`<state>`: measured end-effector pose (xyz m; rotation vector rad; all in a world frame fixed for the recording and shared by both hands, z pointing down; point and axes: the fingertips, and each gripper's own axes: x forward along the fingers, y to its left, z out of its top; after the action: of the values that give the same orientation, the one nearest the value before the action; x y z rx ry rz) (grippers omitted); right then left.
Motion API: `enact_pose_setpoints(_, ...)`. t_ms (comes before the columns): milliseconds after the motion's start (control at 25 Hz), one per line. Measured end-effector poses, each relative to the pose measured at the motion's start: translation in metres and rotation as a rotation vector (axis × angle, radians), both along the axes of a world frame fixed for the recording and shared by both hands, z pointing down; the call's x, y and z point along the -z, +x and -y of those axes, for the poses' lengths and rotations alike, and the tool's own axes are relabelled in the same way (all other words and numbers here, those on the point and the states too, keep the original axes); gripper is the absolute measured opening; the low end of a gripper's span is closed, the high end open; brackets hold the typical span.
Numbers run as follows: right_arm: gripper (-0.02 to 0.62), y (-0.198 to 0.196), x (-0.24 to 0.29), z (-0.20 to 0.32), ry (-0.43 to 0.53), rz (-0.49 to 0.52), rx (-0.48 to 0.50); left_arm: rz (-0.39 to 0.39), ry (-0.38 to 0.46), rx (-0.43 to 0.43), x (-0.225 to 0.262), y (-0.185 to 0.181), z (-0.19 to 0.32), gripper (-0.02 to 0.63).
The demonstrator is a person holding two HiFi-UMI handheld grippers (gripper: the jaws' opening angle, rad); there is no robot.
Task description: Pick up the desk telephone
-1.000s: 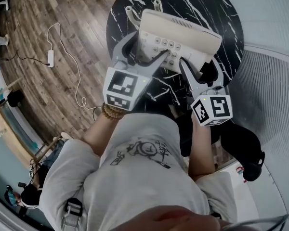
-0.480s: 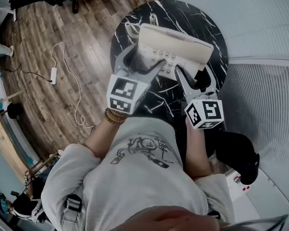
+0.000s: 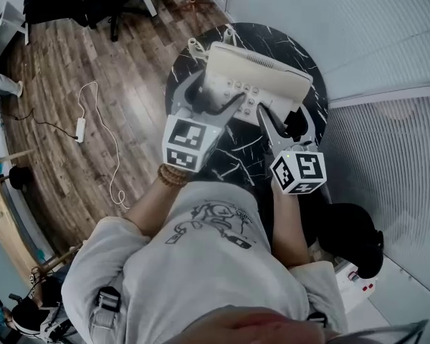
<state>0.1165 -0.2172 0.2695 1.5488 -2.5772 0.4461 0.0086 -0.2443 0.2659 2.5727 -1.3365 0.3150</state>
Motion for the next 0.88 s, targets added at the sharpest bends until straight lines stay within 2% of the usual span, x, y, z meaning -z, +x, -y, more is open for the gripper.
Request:
enact_pose_setpoints(400, 0.345, 0.004, 0.024, -0.009, 0.034, 0.004, -0.012, -0.008, 0.044, -0.001, 0.028, 0.004, -0.008, 0.38)
enact_pose_setpoints(880, 0.341, 0.013, 0.027, -0.028, 0.046, 0.004, -0.018, -0.013, 0.044, 0.005, 0.027, 0.012, -0.028, 0.38)
